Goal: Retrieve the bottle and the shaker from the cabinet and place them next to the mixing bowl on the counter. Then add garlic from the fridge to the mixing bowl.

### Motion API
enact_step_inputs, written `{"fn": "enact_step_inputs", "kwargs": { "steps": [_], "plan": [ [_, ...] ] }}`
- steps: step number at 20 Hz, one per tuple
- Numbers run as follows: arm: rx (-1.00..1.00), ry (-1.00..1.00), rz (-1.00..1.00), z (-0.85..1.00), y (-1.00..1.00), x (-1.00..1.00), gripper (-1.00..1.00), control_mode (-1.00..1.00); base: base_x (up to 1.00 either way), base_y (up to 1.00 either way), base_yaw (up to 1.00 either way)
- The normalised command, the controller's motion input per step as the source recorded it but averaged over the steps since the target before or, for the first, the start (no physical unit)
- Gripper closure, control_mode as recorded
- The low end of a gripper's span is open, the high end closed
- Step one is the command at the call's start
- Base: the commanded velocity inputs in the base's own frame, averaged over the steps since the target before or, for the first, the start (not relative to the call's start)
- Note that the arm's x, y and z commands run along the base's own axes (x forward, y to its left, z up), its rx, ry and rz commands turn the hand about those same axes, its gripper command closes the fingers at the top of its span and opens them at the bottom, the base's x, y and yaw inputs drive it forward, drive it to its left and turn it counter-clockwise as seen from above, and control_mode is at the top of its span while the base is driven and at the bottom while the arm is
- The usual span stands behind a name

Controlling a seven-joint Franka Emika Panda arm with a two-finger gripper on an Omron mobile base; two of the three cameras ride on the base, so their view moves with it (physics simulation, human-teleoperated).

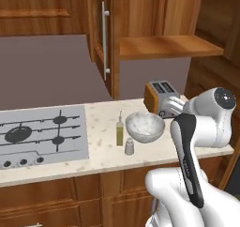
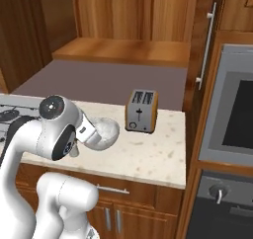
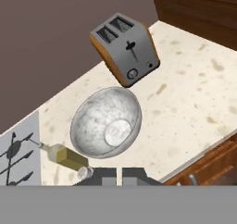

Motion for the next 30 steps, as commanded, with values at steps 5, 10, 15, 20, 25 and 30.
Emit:
{"fn": "enact_step_inputs", "kwargs": {
  "steps": [5, 10, 15, 20, 25, 30],
  "plan": [
    [0.00, 0.00, 0.00, 0.00, 0.00, 0.00, 1.00, 1.00, 0.23, -0.29, 0.24],
    [0.00, 0.00, 0.00, 0.00, 0.00, 0.00, 1.00, 1.00, 0.19, -0.31, 0.24],
    [0.00, 0.00, 0.00, 0.00, 0.00, 0.00, 1.00, 1.00, 0.14, -0.27, 0.22],
    [0.00, -0.03, 0.09, -0.07, -0.11, 0.04, 1.00, -1.00, 0.07, -0.16, 0.13],
    [0.00, -0.08, 0.19, -0.17, -0.37, 0.14, 1.00, -1.00, 0.00, 0.00, 0.00],
    [0.00, -0.05, 0.12, -0.20, -0.21, 0.28, 1.00, -1.00, 0.00, 0.00, 0.00]
  ]
}}
